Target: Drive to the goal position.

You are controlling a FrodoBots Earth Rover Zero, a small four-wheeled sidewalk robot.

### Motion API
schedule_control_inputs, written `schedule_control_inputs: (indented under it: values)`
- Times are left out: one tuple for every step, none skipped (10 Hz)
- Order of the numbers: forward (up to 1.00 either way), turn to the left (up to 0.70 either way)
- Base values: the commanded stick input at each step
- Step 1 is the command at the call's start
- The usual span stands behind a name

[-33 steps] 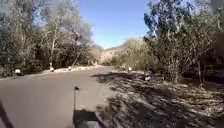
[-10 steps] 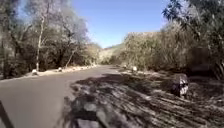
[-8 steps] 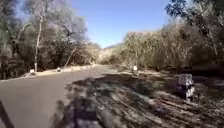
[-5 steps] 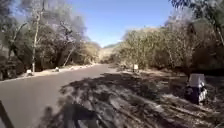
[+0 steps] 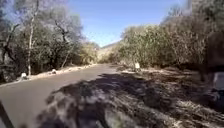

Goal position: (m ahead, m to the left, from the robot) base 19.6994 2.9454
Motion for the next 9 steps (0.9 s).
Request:
schedule_control_inputs:
  values:
    - [1.0,0.0]
    - [1.0,0.0]
    - [1.0,0.0]
    - [1.0,0.0]
    - [1.0,0.0]
    - [1.0,0.0]
    - [1.0,0.0]
    - [1.0,0.0]
    - [1.0,0.0]
